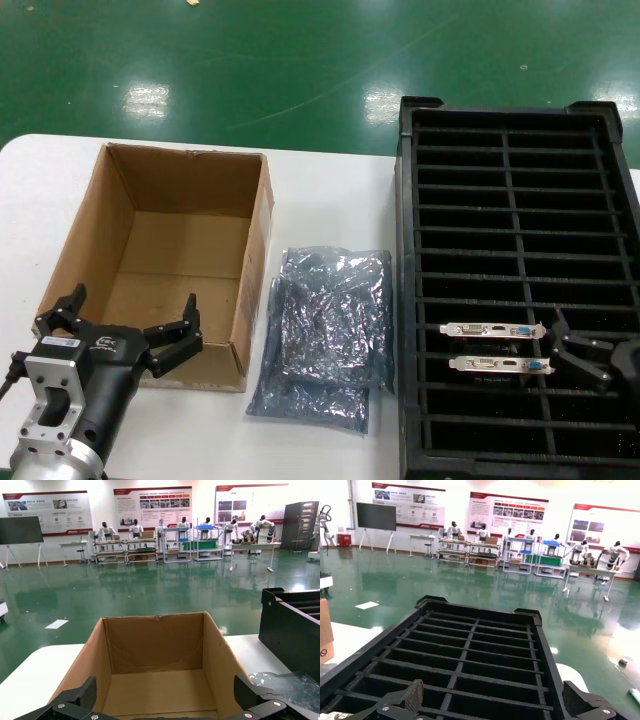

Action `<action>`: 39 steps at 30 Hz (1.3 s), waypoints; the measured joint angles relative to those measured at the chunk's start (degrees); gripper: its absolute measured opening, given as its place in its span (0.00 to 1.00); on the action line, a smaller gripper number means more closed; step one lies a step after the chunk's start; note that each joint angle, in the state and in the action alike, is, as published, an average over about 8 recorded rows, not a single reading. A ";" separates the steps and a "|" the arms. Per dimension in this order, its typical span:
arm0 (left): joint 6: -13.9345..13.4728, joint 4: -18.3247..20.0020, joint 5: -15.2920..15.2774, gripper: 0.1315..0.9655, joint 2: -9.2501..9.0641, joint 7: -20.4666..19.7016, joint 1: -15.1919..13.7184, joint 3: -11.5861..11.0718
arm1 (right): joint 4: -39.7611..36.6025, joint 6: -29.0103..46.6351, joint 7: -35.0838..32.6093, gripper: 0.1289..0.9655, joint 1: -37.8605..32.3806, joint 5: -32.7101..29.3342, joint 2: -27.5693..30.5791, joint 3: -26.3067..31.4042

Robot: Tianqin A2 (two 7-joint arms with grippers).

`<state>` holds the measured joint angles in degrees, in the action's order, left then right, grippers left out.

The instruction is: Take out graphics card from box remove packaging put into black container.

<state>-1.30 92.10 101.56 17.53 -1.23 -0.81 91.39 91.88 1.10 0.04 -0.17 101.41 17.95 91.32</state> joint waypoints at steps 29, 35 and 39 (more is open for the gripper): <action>0.00 0.00 0.00 1.00 0.00 0.00 0.00 0.00 | 0.00 0.00 0.00 1.00 0.00 0.00 0.00 0.00; 0.00 0.00 0.00 1.00 0.00 0.00 0.00 0.00 | 0.00 0.00 0.00 1.00 0.00 0.00 0.00 0.00; 0.00 0.00 0.00 1.00 0.00 0.00 0.00 0.00 | 0.00 0.00 0.00 1.00 0.00 0.00 0.00 0.00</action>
<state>-1.30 92.10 101.56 17.53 -1.24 -0.81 91.39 91.88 1.10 0.04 -0.17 101.41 17.95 91.32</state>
